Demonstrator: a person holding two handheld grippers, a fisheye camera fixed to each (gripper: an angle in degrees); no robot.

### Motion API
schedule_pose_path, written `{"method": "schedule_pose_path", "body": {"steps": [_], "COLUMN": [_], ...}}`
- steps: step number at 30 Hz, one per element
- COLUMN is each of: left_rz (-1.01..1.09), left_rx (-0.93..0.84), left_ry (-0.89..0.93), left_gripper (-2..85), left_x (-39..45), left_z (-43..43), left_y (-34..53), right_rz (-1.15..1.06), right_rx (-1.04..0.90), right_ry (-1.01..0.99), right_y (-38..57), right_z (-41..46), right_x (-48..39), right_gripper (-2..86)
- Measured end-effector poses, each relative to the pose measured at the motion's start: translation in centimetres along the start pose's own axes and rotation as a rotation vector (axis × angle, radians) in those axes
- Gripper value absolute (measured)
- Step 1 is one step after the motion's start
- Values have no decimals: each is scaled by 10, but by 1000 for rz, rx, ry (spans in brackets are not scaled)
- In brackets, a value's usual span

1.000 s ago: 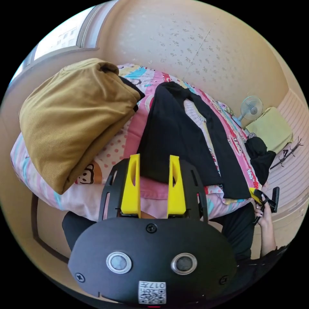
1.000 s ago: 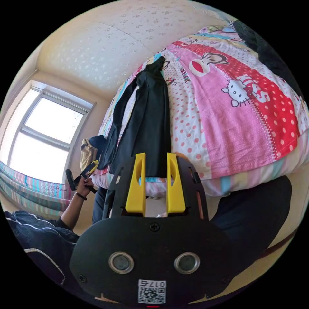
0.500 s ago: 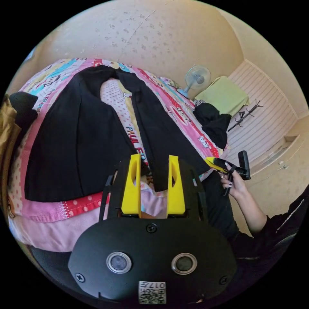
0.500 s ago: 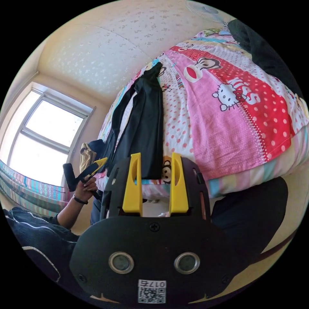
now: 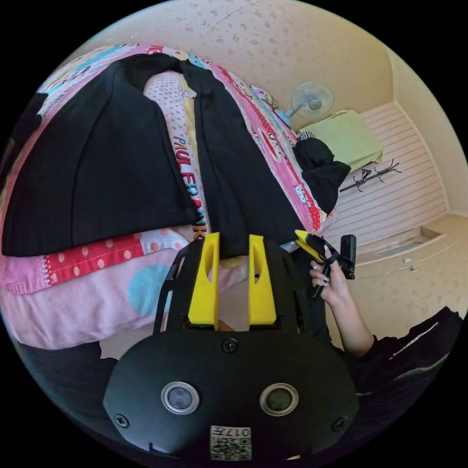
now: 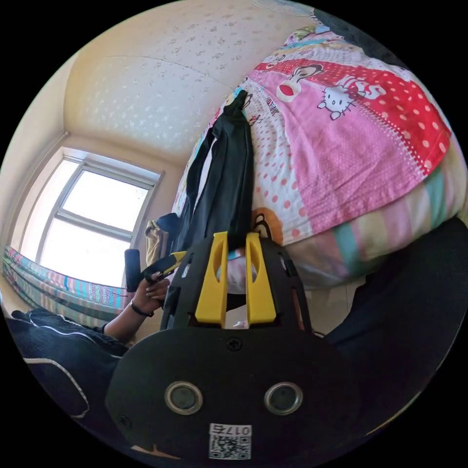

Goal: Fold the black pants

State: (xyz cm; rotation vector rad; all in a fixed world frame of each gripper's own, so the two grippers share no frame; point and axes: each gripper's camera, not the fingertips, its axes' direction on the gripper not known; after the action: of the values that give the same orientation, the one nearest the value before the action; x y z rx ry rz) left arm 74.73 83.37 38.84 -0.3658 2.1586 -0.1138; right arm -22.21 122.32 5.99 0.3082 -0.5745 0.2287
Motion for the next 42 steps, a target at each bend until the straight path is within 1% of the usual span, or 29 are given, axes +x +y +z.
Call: {"method": "schedule_pose_path", "body": {"steps": [4,6,8,10,11,13,14,15,17,19,20,21,22,23,24,25,26,28,30,31,32,33,34,35,36,38,40,41,42], "left_rz": [26,19,25,69,137,262,328,351,382,341,271,229,160,89,44,-41,-79,-109,-108,-94,-71,-55,-20,14,28,4,-40,-65,-64], "left_rx": [-34,-24,23,25,30,58,81,91,103,95,54,23,-51,-132,-164,-193,-155,-56,46,118,199,244,319,367,377,335,287,280,278], "left_ry": [76,176,365,442,447,408,384,377,366,331,304,288,269,303,353,498,647,713,681,650,585,534,396,215,114,-259,-427,-477,-483], "left_gripper": [66,65,65,65,64,64,64,64,65,64,62,55,40,16,4,-2,-5,-8,-9,-8,-7,-6,-4,1,4,47,100,123,135], "left_x": [9,21,47,80,109,157,183,193,209,197,180,169,146,121,107,82,63,38,18,7,-1,-3,-4,-1,0,-5,-16,-22,-25], "left_z": [-21,-38,-58,-73,-87,-112,-126,-130,-130,-104,-75,-58,-24,3,12,20,12,-19,-63,-99,-138,-159,-197,-229,-241,-259,-255,-252,-249], "left_y": [-12,-28,-60,-89,-105,-118,-118,-116,-95,-69,-51,-41,-21,1,13,35,55,77,88,90,89,89,87,83,81,65,51,44,41], "right_rz": [15,-23,-66,-164,-198,-352,-382,-420,-431,-361,-330,-273,-207,-158,-75,-45,-39,-24,-54,-102,-134,-201,-269,-302,-359,-410,-424,-415,-407], "right_rx": [18,39,58,117,130,163,169,178,181,158,151,153,143,131,113,140,171,258,280,270,260,232,188,163,118,57,-90,-130,-195], "right_ry": [-149,-147,-151,-182,-171,-51,-17,40,96,157,177,231,254,241,145,54,35,107,162,175,179,184,183,179,163,123,-36,-78,-136], "right_y": [-8,-25,-53,-97,-106,-122,-122,-118,-104,-82,-76,-62,-47,-40,-27,-11,-3,19,21,16,13,5,-3,-6,-13,-22,-34,-36,-36], "right_z": [-29,-53,-81,-132,-145,-192,-201,-215,-223,-210,-204,-190,-177,-172,-166,-167,-171,-192,-205,-208,-207,-199,-184,-173,-147,-96,-11,11,53], "right_x": [-8,-22,-37,-75,-88,-149,-161,-179,-183,-143,-127,-92,-56,-38,-10,2,3,-11,-33,-52,-63,-86,-110,-122,-142,-164,-183,-186,-192], "right_gripper": [39,37,35,33,32,31,31,31,30,30,30,31,31,32,33,34,36,55,86,102,106,112,116,116,118,119,123,123,122]}}
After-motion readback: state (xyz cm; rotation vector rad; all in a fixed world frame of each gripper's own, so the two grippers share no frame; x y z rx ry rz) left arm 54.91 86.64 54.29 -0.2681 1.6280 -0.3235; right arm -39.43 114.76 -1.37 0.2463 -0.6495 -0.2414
